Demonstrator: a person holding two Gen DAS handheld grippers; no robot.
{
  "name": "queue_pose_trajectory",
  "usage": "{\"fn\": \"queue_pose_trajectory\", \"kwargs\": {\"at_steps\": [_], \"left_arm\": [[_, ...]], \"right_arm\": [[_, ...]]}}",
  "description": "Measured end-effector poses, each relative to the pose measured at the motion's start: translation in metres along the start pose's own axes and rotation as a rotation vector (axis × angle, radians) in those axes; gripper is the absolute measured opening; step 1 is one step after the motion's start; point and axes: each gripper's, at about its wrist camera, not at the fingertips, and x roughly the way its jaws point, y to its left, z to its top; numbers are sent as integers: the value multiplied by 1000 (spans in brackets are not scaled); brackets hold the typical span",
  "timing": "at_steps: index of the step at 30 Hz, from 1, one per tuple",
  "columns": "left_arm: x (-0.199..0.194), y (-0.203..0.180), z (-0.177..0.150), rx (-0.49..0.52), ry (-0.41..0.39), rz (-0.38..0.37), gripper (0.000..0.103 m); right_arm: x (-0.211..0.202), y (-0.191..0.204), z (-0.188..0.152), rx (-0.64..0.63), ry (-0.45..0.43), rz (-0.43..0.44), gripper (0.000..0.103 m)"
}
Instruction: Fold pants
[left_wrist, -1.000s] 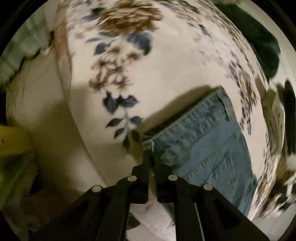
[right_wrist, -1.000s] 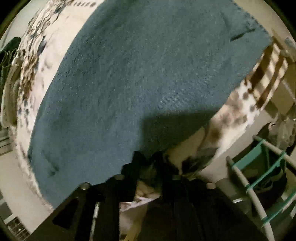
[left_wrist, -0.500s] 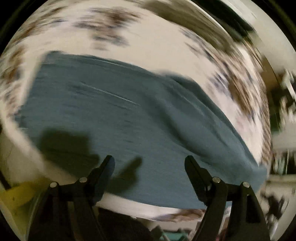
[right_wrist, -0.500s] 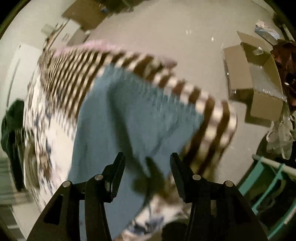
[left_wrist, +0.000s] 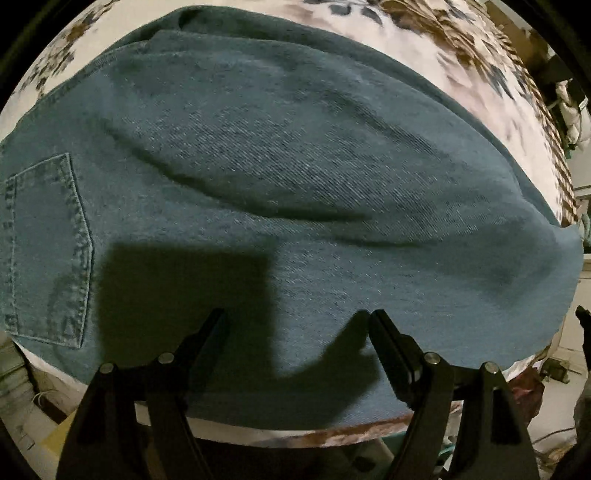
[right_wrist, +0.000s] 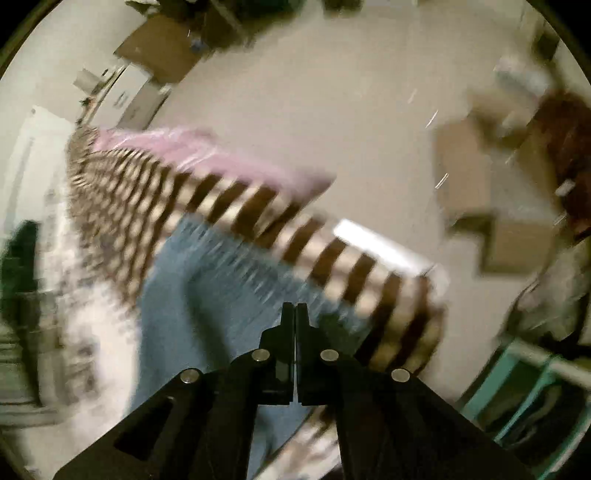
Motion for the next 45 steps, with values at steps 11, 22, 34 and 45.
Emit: {"fn": "queue_pose_trajectory", "kwargs": {"at_steps": [11, 22, 34, 45], "left_arm": [[23, -26, 8, 69, 1, 71, 103], [11, 5, 1, 55, 22, 55, 103], [14, 4, 10, 32, 1, 80, 103], [-17, -13, 13, 12, -53, 44, 103]], "right_arm": [[60, -15, 5, 167, 137, 48, 58], [-3, -2, -1, 47, -91, -71, 9], [10, -35, 9, 24, 49, -173, 39], [9, 103, -29, -431, 151, 33, 59]]}}
